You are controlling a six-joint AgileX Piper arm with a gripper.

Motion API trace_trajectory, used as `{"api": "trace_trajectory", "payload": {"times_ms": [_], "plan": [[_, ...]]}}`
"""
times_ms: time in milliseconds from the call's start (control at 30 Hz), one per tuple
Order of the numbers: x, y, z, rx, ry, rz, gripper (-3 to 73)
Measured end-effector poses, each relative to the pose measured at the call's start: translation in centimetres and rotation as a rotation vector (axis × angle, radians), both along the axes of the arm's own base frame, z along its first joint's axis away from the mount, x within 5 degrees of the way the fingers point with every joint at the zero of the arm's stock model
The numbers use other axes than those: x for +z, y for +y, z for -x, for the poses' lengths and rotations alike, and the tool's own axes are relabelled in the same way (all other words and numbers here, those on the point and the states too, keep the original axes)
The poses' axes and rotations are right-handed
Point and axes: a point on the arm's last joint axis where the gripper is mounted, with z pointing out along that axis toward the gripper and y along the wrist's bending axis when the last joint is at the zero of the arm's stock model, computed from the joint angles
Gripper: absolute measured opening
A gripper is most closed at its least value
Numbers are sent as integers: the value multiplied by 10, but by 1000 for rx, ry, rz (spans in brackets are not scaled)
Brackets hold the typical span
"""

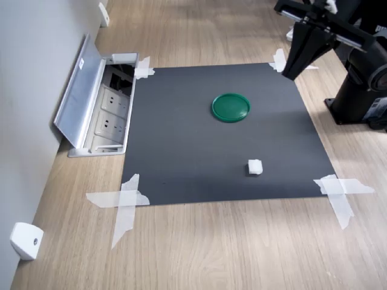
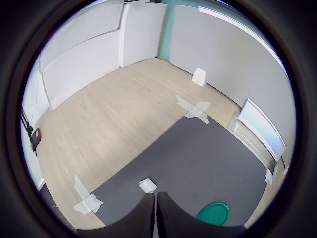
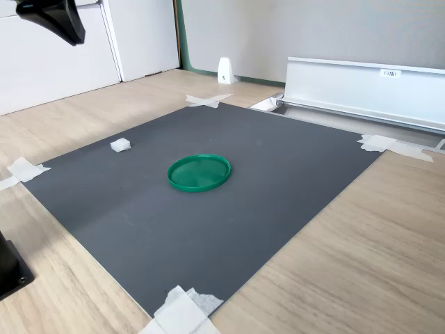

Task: Grasp a white terminal and put it on the green lid.

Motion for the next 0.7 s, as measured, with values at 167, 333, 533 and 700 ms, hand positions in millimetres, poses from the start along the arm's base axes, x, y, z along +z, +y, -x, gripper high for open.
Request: {"api": "trace_trajectory", "payload": {"times_ms": [167, 333, 533, 700], "plan": [[-1, 2, -10, 71, 95, 42, -8], [3, 8, -21, 197, 122, 180, -8], [2, 29, -20, 374, 88, 376, 15], [-10, 47, -21, 490, 133, 488, 109]]}}
